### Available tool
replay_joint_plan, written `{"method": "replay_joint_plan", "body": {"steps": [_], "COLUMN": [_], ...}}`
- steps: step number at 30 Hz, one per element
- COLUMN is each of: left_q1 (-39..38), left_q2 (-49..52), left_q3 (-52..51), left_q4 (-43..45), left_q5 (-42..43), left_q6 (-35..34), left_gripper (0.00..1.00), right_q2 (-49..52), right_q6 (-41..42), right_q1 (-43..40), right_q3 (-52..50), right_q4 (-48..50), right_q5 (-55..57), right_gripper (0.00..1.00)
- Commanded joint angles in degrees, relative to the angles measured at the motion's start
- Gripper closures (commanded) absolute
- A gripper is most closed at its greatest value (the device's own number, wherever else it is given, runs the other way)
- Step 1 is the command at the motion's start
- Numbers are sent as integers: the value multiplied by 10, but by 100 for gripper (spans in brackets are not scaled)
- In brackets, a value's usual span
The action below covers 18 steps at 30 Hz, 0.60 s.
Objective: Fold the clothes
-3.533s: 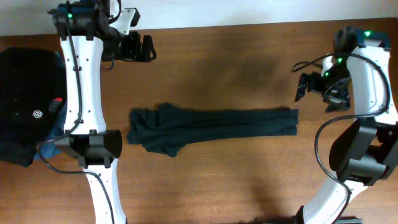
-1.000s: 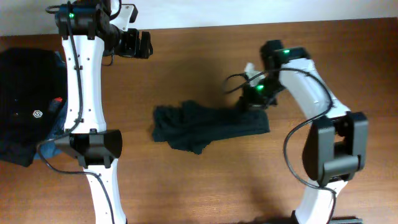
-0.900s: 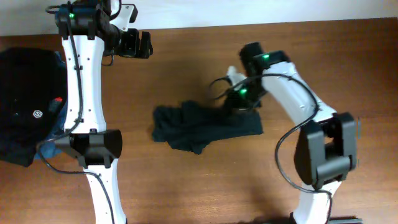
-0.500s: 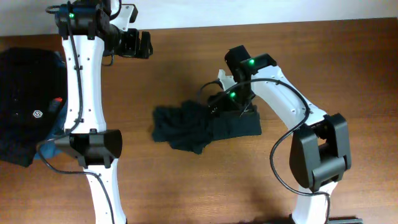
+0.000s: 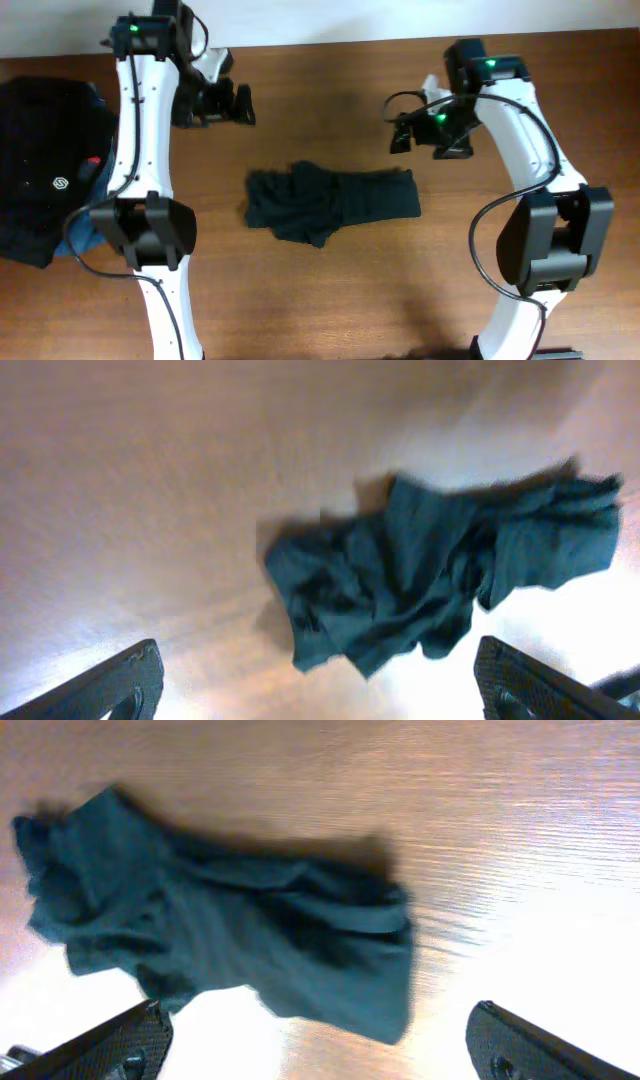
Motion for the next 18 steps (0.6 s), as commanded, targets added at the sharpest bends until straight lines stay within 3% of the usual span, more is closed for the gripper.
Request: {"method": "replay_joint_plan", "body": {"steps": [1, 9, 13, 18], "left_q1": [-13, -63, -96, -157], "left_q2": [-7, -9, -9, -47], "left_q3": [-75, -155, -164, -172], "left_q4": [-2, 14, 34, 60], "left_q5": [13, -20, -111, -295], "left_q6": [-6, -30, -80, -210], "left_gripper": [1, 1, 1, 1], "right_q2": [-3, -2, -2, -2], "right_q6": [-8, -13, -54, -57], "right_q1": [-21, -31, -31, -31], "right_q3": [9, 9, 9, 9], "right_q4": [-2, 27, 51, 54], "right_q5": [42, 73, 73, 115], "right_gripper": [0, 1, 1, 1]}}
